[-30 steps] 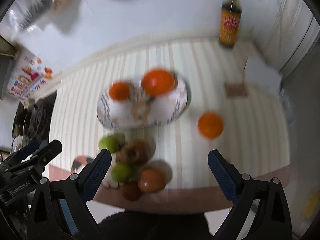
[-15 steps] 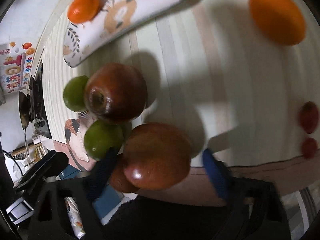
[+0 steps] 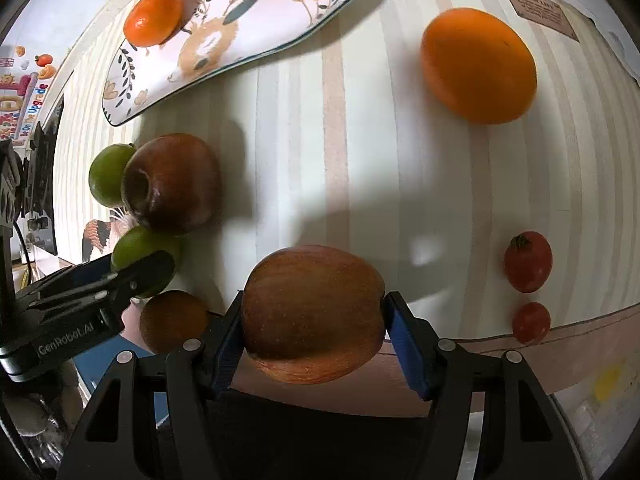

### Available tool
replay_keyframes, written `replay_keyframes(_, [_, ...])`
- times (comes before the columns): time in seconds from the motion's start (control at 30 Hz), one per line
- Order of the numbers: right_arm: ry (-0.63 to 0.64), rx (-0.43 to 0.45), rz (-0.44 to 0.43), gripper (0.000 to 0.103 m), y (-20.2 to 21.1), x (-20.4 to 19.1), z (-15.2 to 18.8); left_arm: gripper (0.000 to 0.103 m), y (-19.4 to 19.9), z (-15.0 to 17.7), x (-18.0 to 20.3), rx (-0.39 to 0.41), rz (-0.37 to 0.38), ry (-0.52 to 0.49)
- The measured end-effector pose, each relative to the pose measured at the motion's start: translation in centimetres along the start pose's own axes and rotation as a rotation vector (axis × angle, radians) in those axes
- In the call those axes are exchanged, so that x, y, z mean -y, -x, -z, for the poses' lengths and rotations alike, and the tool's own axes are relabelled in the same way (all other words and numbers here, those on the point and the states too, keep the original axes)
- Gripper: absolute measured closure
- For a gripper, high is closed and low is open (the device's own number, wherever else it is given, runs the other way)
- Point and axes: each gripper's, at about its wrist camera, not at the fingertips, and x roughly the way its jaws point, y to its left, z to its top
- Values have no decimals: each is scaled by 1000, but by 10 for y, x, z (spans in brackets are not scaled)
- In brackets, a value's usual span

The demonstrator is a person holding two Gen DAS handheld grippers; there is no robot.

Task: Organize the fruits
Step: 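Grasp the green apple with the left tool while the right tool grasps the red apple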

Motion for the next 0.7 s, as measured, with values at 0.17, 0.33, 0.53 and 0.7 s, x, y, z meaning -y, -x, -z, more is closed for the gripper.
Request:
replay_keyframes(0.17, [36,6,-7,34,2,-1,-6,48,5,6,-18,37,-85,50])
replay_keyframes(0.33, [67,-1,-12,34,0,-3,-9,48,7,12,-36,46,-78,106])
replay_keyframes(0.53, [72,-34,-31,34,4,6,-20,48,12,8,-36,62,-103,107])
replay_keyframes(0.7, [82,-57,-21,35,3,8,-24,48,14,6,-35,72,-88,112])
